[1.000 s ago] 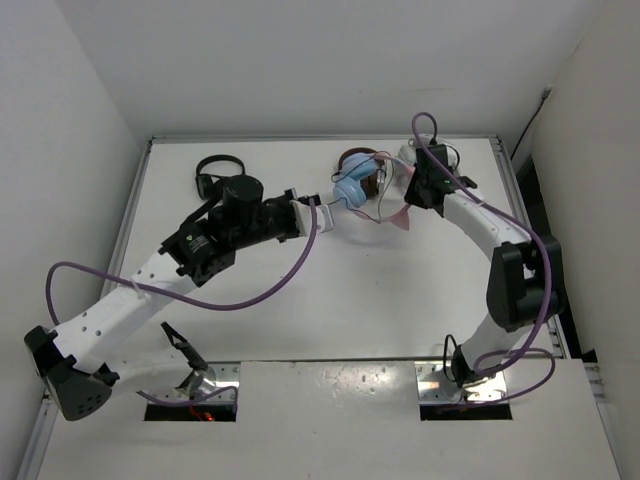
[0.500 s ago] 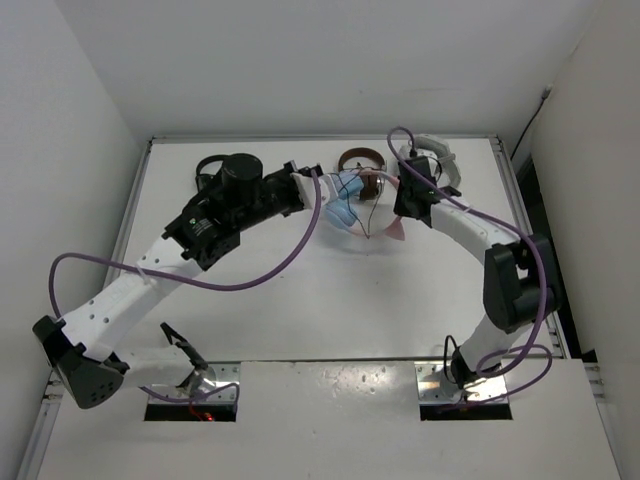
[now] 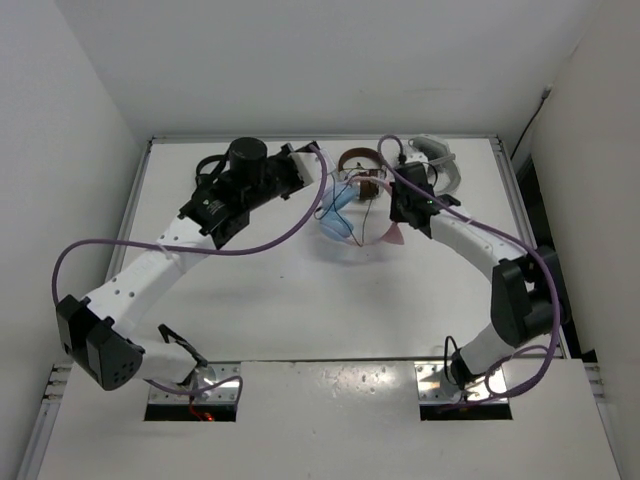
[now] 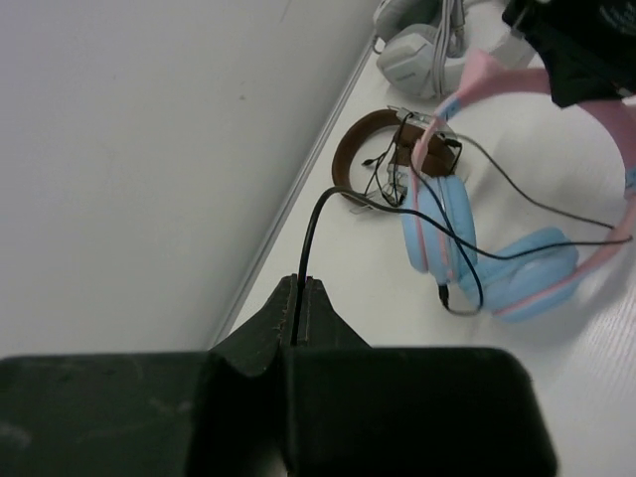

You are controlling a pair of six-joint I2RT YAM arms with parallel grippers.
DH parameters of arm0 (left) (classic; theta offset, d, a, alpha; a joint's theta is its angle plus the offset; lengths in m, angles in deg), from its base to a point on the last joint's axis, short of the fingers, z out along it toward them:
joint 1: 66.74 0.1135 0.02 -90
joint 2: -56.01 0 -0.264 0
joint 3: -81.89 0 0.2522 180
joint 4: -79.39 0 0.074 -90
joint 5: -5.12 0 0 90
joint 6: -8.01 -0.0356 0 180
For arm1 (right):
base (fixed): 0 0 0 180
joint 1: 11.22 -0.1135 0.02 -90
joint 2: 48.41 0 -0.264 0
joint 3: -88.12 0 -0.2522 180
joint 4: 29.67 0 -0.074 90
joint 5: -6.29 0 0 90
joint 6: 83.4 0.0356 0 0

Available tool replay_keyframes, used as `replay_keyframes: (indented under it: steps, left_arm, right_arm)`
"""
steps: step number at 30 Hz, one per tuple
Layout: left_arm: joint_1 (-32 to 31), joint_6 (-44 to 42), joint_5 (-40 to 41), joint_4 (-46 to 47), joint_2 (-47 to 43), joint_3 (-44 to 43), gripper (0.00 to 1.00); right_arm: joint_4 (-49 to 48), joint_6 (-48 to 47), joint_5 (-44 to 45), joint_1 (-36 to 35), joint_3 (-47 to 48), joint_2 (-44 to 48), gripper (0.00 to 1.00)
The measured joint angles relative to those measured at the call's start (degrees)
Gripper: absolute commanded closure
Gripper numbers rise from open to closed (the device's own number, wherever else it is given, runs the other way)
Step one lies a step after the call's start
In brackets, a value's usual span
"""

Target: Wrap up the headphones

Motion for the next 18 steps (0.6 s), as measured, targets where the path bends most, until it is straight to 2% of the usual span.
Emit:
replay_keyframes:
  steps: [3, 10, 18]
  left_arm:
    - [0.1, 0.8, -0.4, 0.5, 1.7, -1.6, 1.0]
    - [0.7, 3.5, -0.2, 1.5, 8.7, -11.4, 1.0]
    - [8.1, 7.7, 0.5, 2.5, 16.5, -17.3, 1.0]
  right_arm:
    - [-0.7, -1.6, -0.3, -2.9, -1.1, 0.4, 1.0]
    - [-1.2, -4.9, -1.5, -8.9, -3.6, 0.5, 1.0]
    - [-0.7, -5.6, -2.5, -10.1, -3.5, 2.0, 1.0]
